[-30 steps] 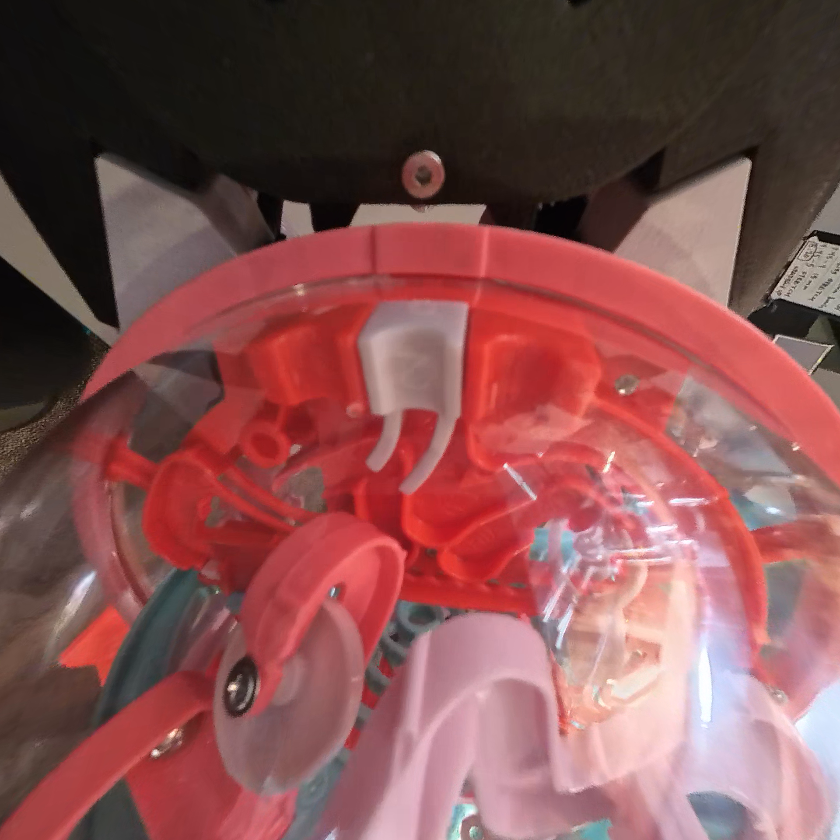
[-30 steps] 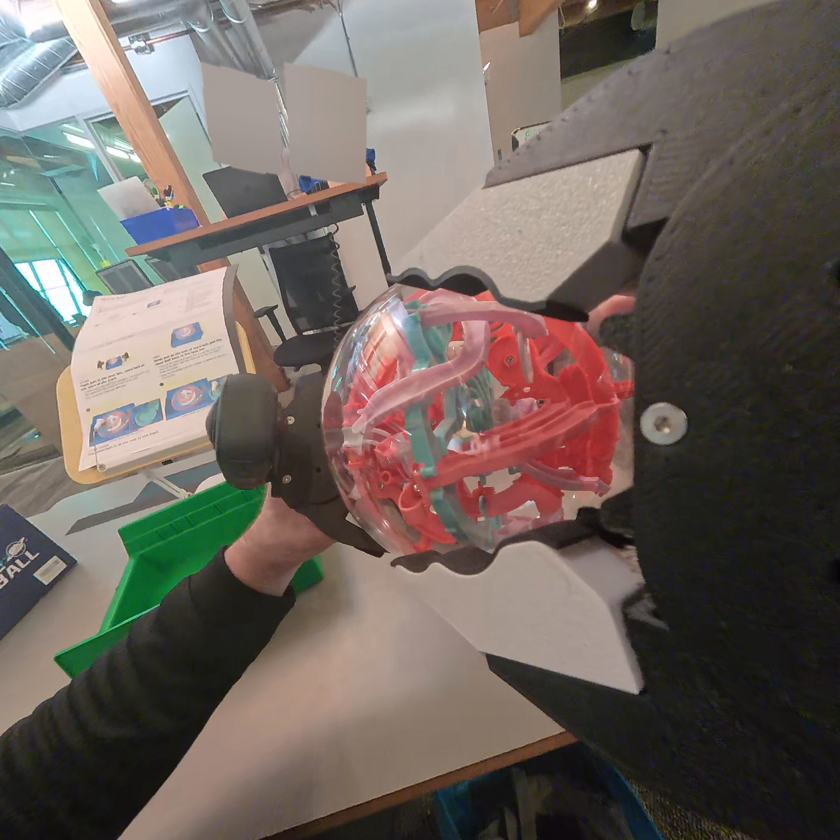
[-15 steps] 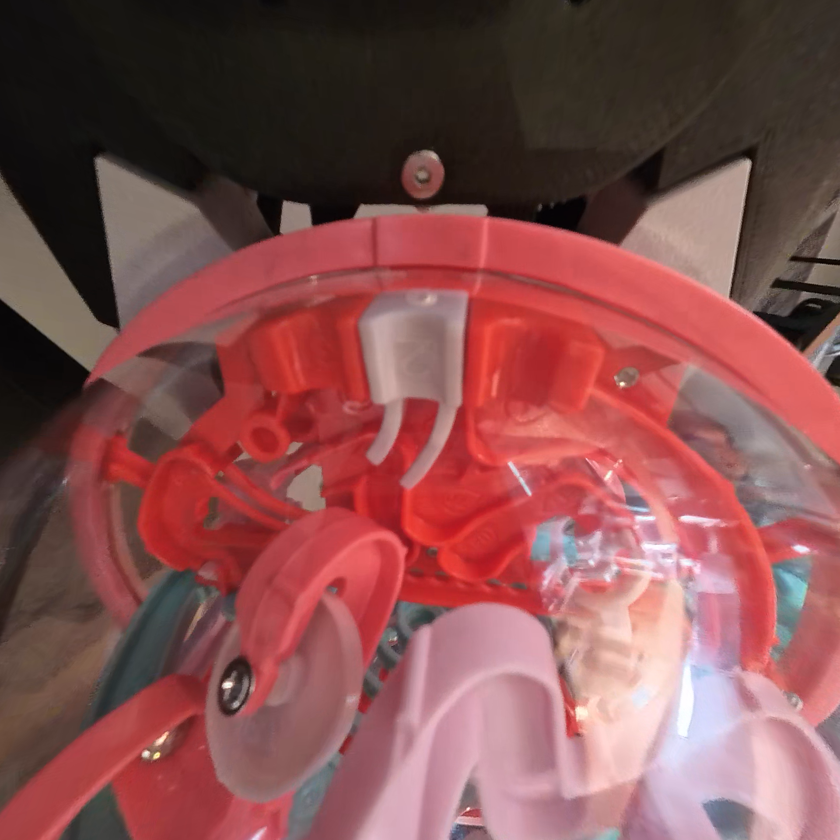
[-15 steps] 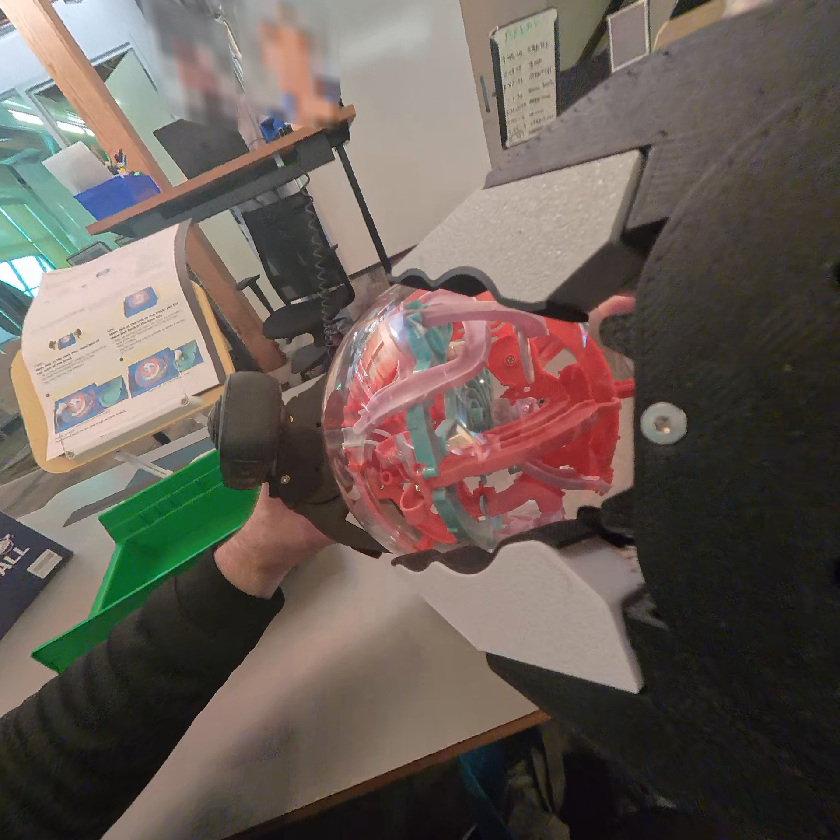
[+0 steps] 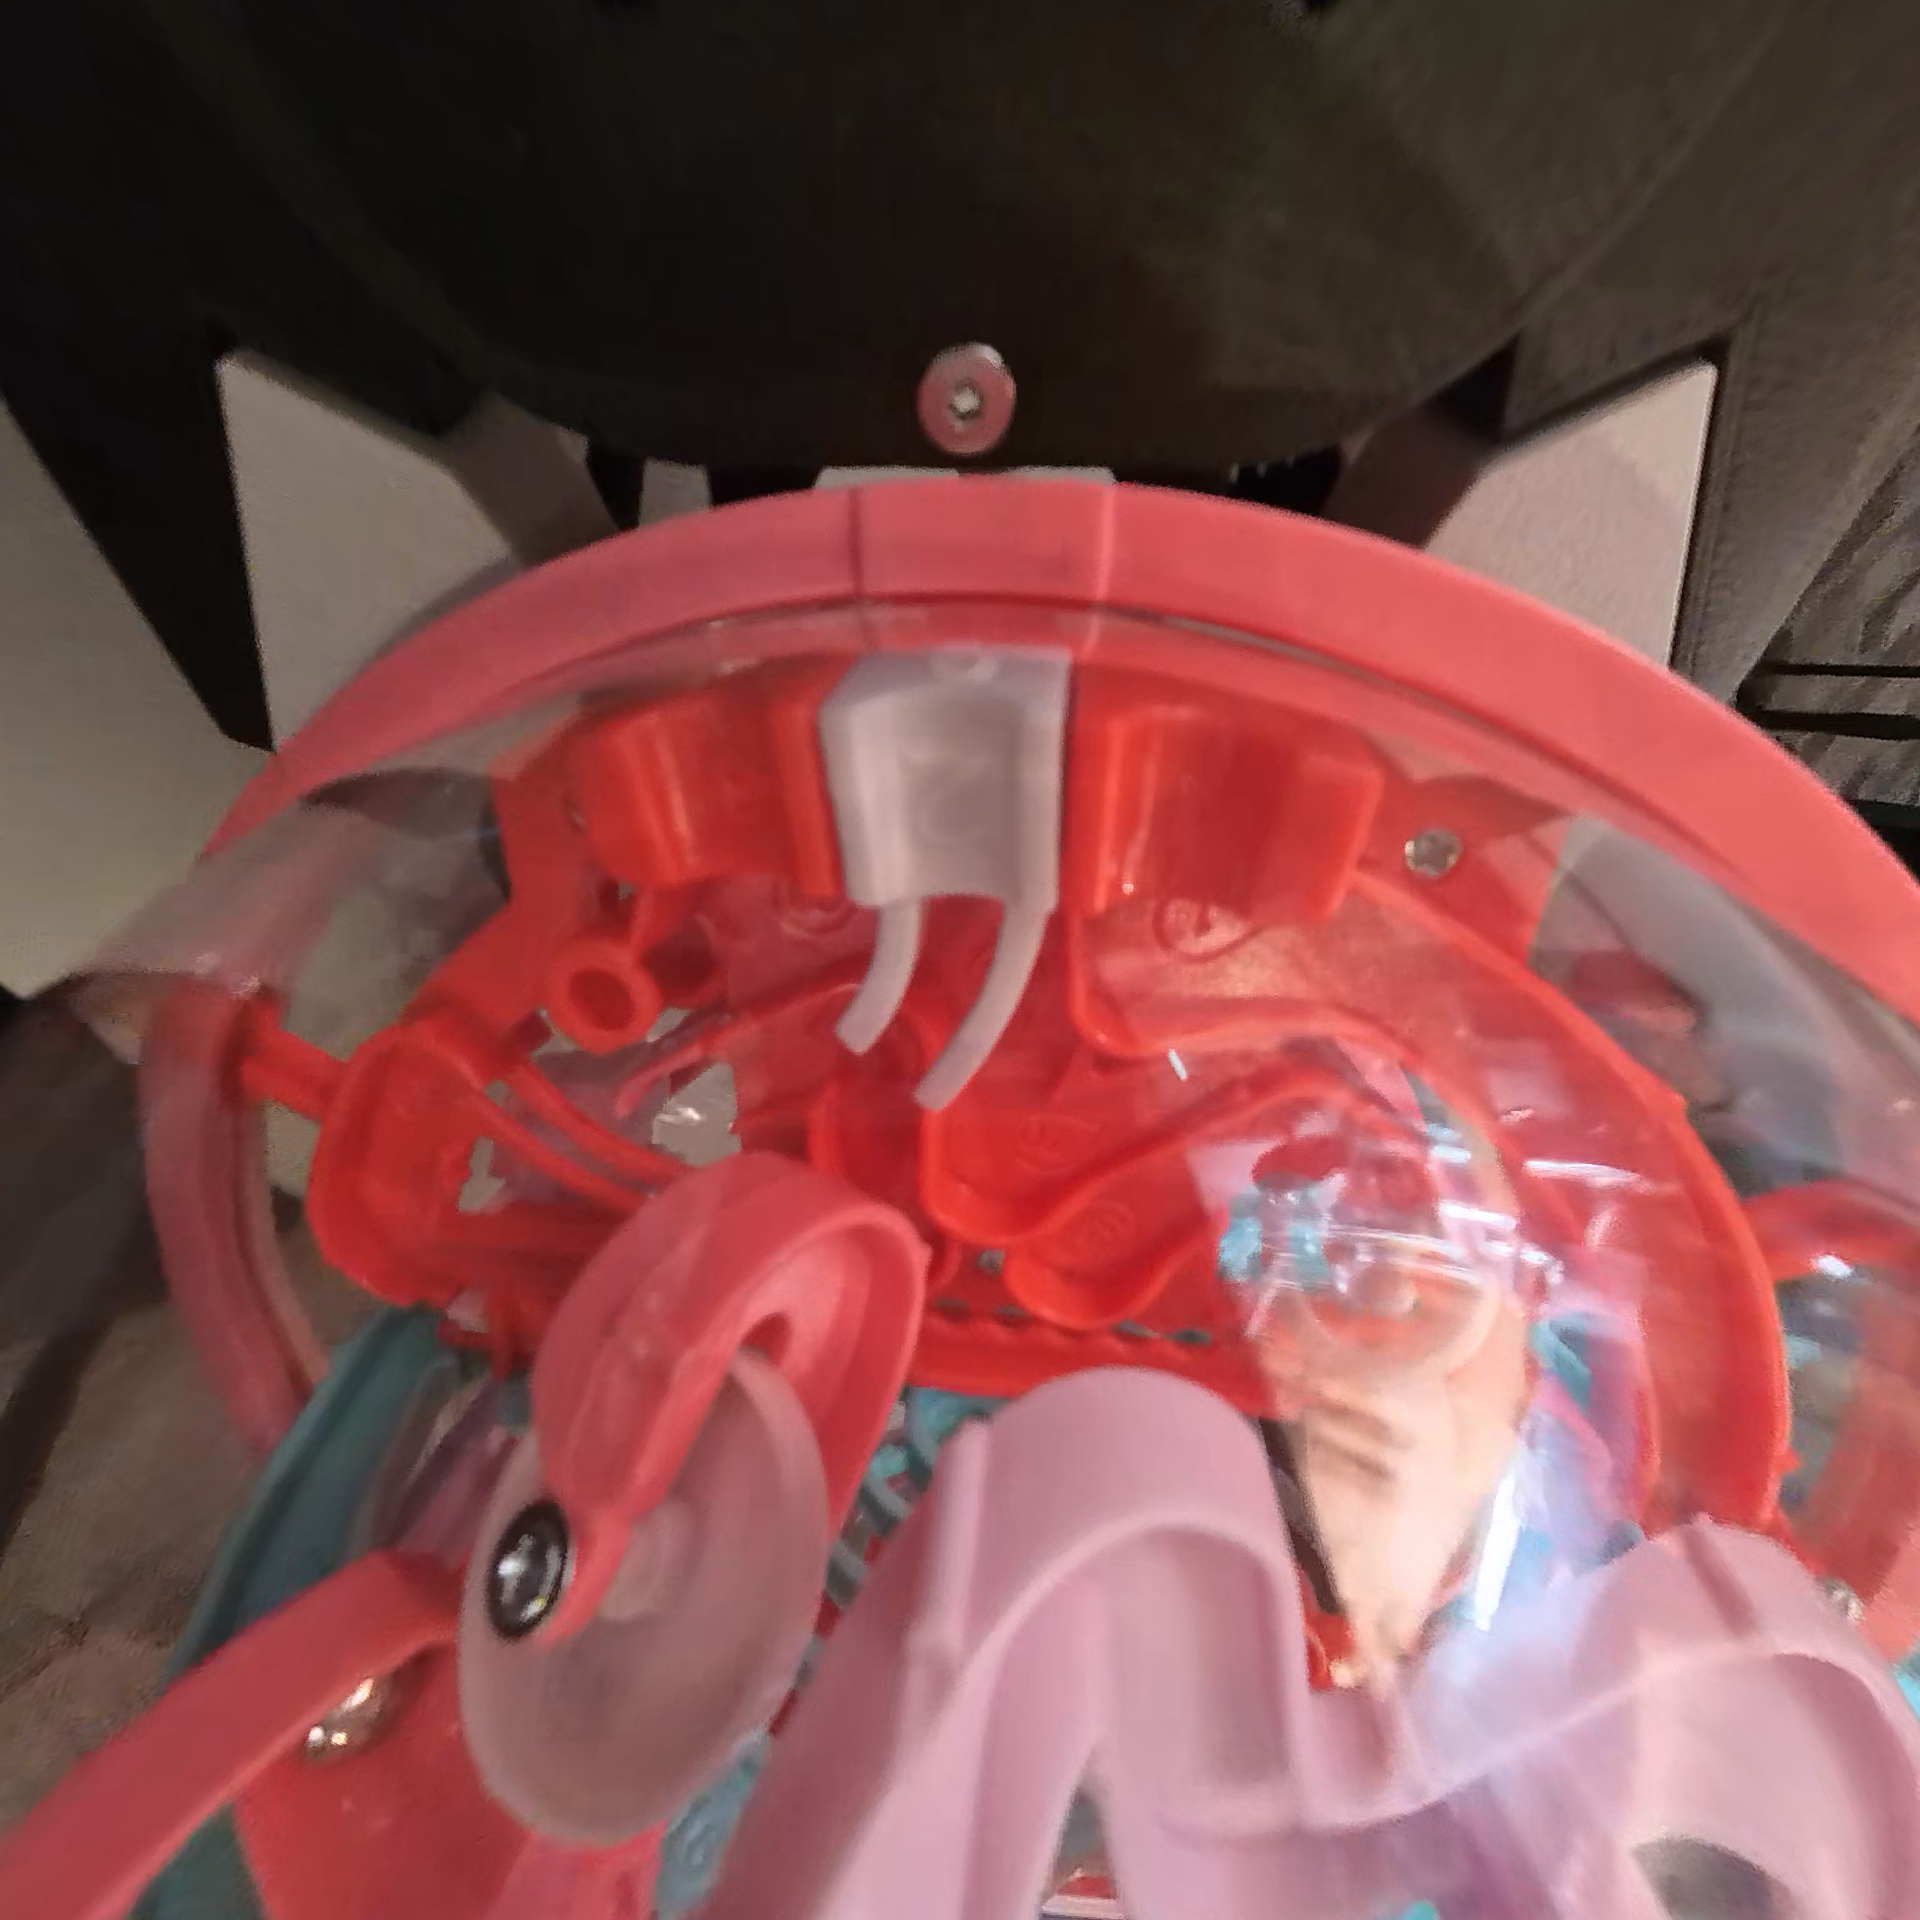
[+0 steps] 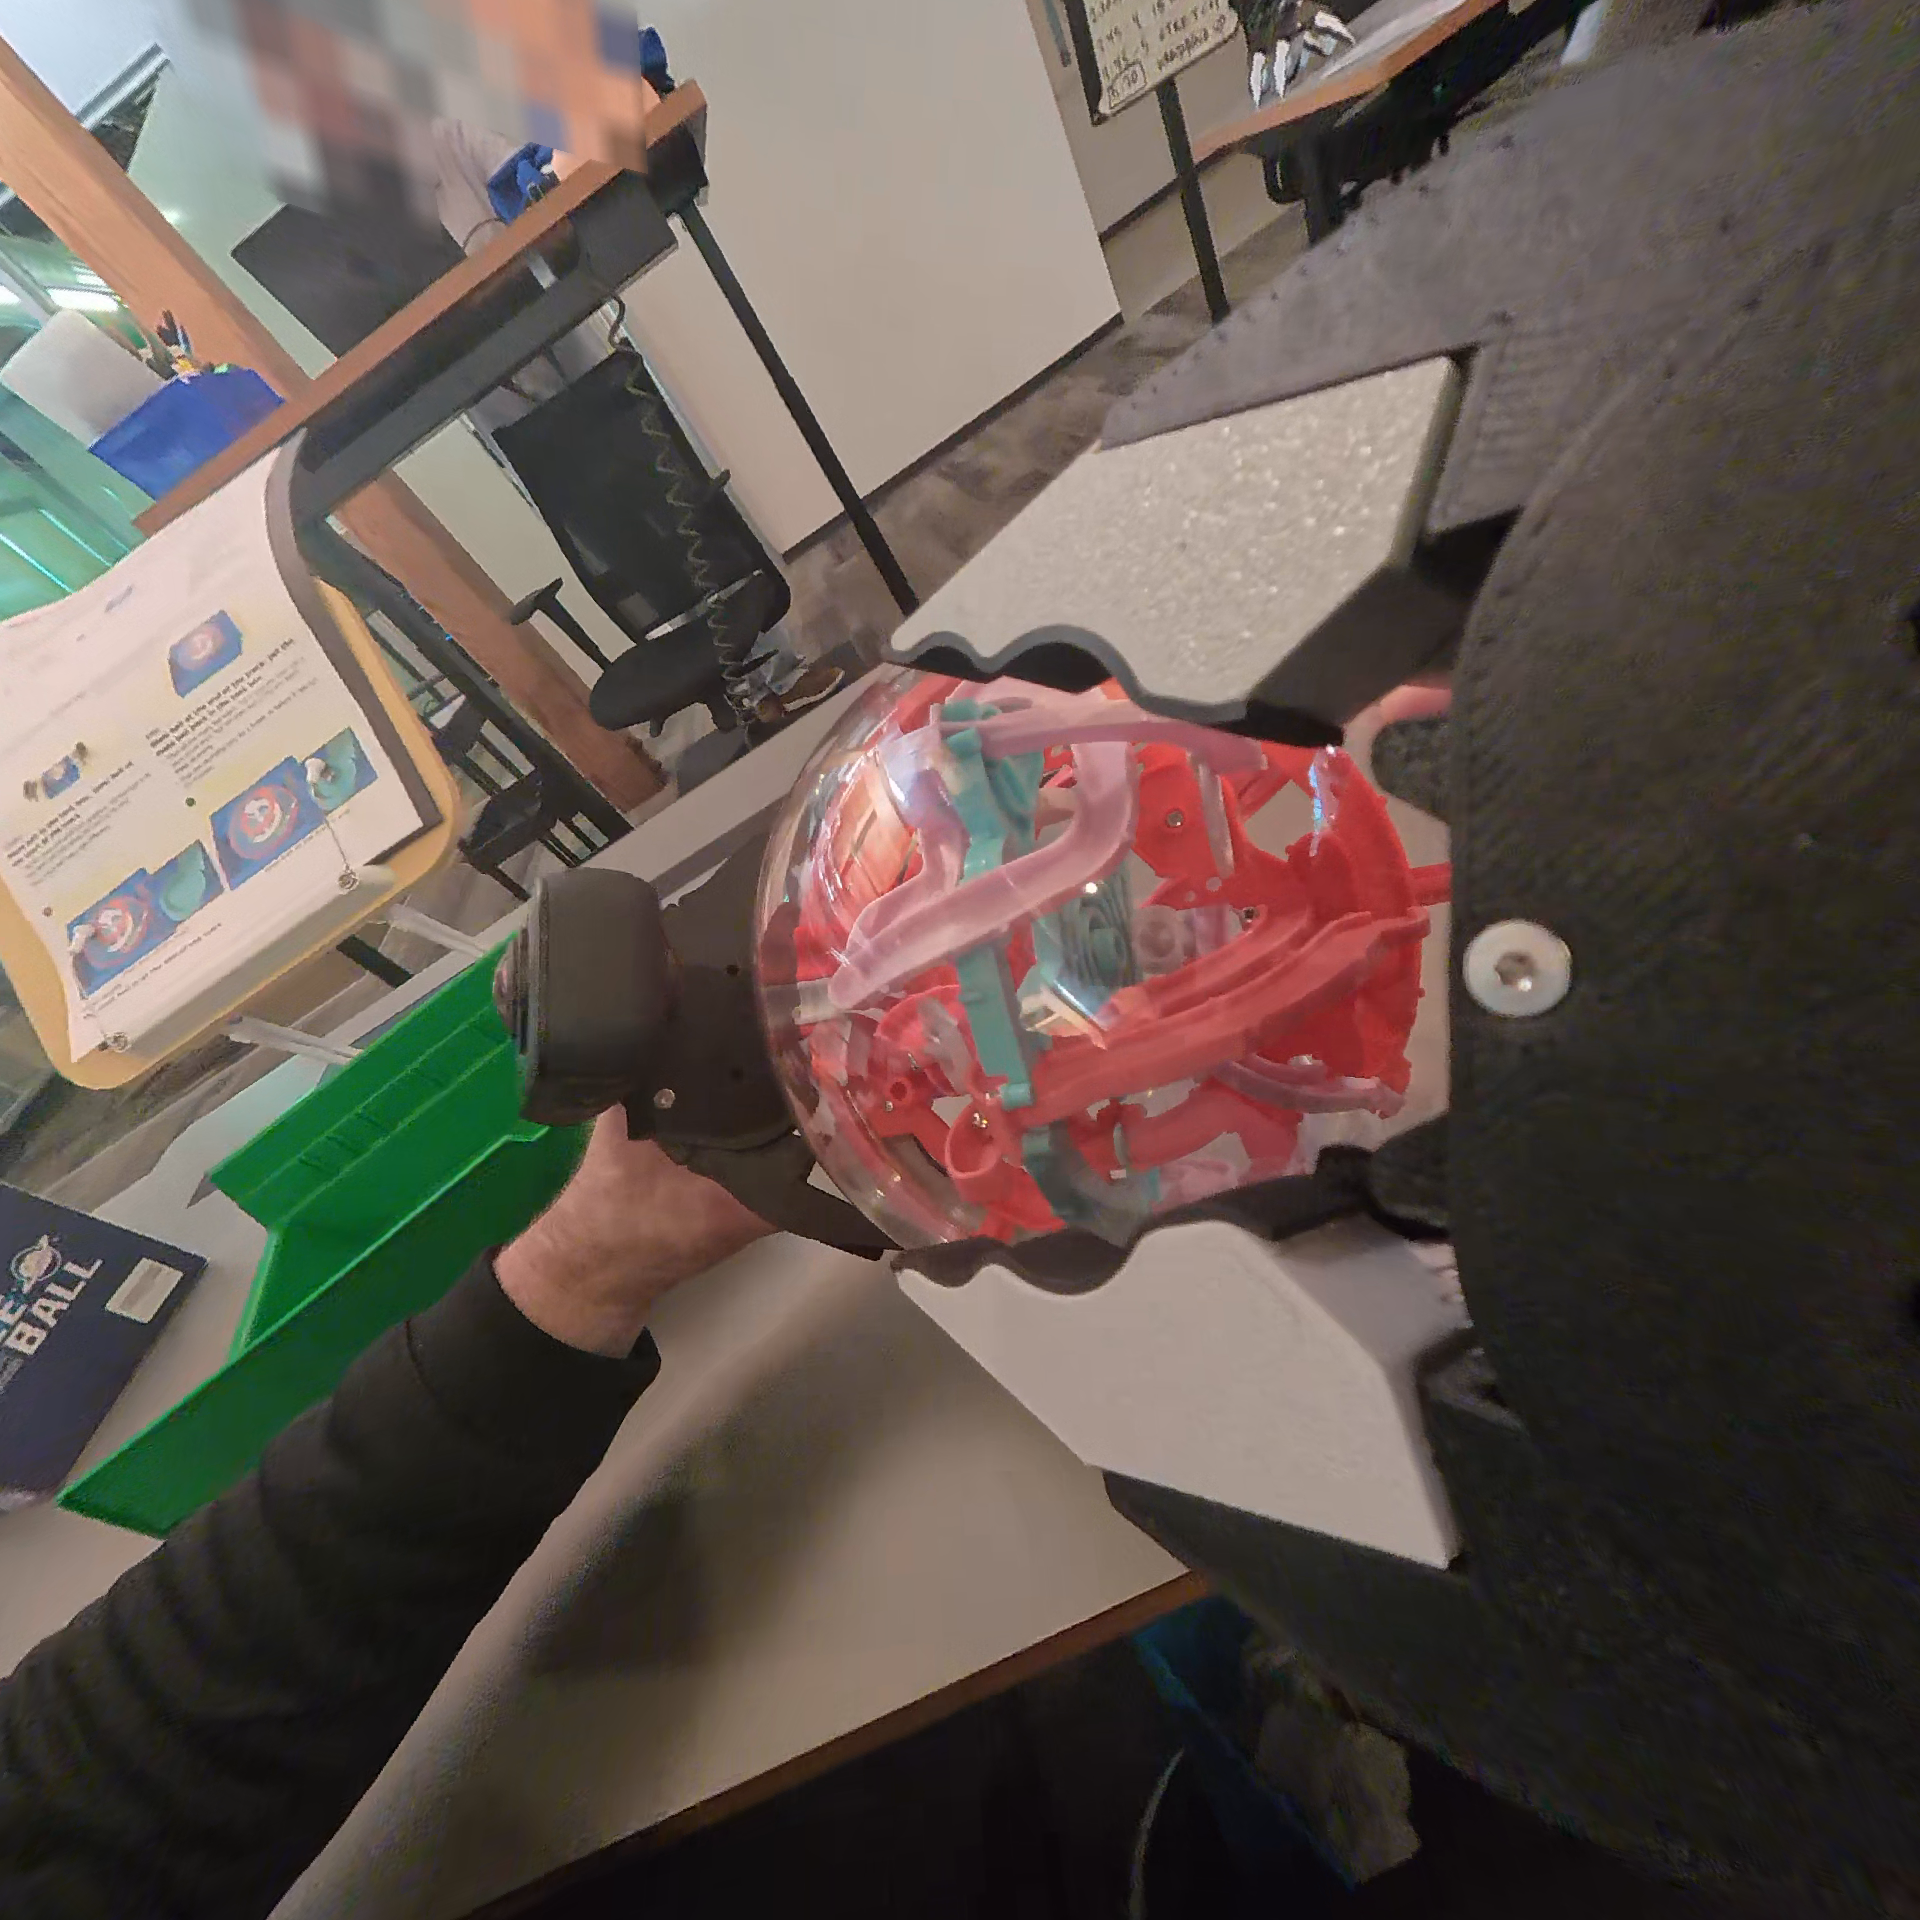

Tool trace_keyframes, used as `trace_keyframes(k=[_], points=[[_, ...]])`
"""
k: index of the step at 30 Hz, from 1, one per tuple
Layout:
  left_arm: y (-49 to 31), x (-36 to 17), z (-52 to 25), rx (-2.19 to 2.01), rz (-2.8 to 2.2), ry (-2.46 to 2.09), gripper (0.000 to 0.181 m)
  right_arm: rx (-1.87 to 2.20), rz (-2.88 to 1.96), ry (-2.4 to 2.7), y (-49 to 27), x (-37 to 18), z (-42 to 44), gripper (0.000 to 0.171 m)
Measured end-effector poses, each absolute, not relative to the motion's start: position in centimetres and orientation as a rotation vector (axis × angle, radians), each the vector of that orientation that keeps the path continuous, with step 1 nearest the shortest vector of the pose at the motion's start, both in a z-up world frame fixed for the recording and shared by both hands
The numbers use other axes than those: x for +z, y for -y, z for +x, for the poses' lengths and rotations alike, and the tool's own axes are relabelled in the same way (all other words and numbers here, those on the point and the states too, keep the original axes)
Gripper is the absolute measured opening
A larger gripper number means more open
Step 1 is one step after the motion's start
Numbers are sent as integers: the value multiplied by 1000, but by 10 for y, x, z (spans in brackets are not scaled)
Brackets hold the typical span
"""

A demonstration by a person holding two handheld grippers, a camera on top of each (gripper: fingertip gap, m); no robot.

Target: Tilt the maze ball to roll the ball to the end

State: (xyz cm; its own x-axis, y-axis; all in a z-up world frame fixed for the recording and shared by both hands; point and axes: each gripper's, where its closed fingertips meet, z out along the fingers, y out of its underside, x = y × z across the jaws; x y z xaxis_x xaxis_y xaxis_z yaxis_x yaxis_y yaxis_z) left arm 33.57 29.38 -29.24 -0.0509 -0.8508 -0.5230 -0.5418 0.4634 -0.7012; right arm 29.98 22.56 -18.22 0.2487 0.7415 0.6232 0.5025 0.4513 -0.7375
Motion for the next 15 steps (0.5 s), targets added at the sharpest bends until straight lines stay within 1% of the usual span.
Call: trace_keyframes(k=[15], points=[[-303,-343,338,-450,-1289,-1787,157,331,-1269,1343,-247,-223,309,106]])
